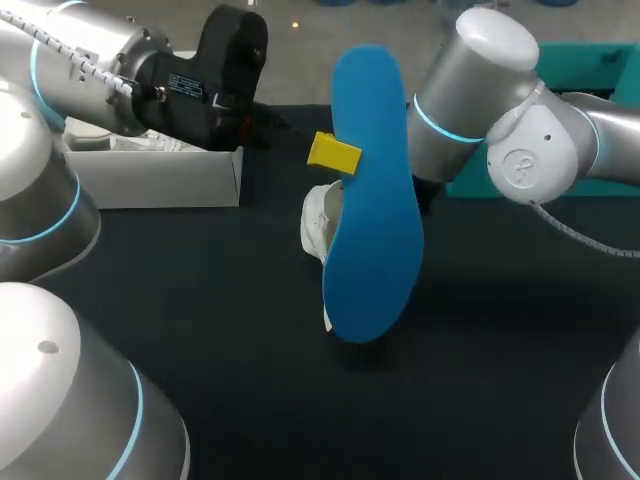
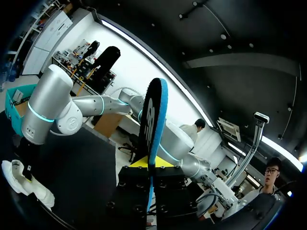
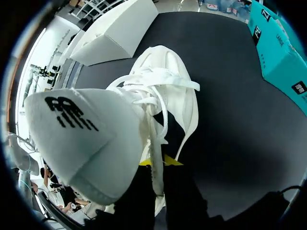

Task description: Take the shoe out of the shoebox, open the shoe tongue, remove and reinsert the insole, then place the shoe into the shoebox

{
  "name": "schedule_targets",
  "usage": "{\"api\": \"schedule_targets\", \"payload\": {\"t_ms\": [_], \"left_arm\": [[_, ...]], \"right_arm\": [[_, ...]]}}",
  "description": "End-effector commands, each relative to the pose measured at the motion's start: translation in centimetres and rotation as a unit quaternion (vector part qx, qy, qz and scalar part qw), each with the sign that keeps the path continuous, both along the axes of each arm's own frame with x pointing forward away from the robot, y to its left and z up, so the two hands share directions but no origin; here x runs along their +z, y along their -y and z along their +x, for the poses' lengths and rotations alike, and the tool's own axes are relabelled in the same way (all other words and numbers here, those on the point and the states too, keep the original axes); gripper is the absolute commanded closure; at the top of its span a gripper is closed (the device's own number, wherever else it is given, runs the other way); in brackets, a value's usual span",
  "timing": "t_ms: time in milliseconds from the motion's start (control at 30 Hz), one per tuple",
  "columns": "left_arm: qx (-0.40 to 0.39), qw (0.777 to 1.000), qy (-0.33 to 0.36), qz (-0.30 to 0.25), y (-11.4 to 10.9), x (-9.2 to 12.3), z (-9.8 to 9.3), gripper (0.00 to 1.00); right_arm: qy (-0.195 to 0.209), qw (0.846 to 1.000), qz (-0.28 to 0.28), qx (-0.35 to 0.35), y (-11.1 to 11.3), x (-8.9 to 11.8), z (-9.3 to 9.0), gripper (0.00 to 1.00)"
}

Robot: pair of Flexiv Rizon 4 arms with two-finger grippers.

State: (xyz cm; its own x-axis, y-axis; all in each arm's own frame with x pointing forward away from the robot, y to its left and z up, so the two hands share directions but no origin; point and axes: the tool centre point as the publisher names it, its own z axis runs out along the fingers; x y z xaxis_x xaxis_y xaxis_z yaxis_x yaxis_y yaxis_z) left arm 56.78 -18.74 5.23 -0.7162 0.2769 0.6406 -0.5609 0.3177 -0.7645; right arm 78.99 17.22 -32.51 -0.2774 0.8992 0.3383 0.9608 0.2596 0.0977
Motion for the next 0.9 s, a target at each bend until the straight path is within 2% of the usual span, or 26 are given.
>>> {"api": "schedule_targets", "payload": {"t_ms": [33,233,633,900], "left_arm": [[-0.001,1.0,0.0,0.0,0.1,0.0,0.1,1.0],[-0.001,1.0,0.0,0.0,0.1,0.0,0.1,1.0],[-0.001,1.0,0.0,0.0,0.1,0.0,0.1,1.0],[-0.001,1.0,0.0,0.0,0.1,0.0,0.1,1.0]], "right_arm": [[0.01,1.0,0.003,-0.02,0.3,-0.9,-0.8,1.0],[0.012,0.999,0.006,-0.03,1.1,-1.8,-1.0,1.0],[0.011,0.996,-0.008,-0.093,0.4,-2.4,-1.7,1.0],[0.0,0.993,0.001,-0.118,0.7,-4.2,-1.6,1.0]]}}
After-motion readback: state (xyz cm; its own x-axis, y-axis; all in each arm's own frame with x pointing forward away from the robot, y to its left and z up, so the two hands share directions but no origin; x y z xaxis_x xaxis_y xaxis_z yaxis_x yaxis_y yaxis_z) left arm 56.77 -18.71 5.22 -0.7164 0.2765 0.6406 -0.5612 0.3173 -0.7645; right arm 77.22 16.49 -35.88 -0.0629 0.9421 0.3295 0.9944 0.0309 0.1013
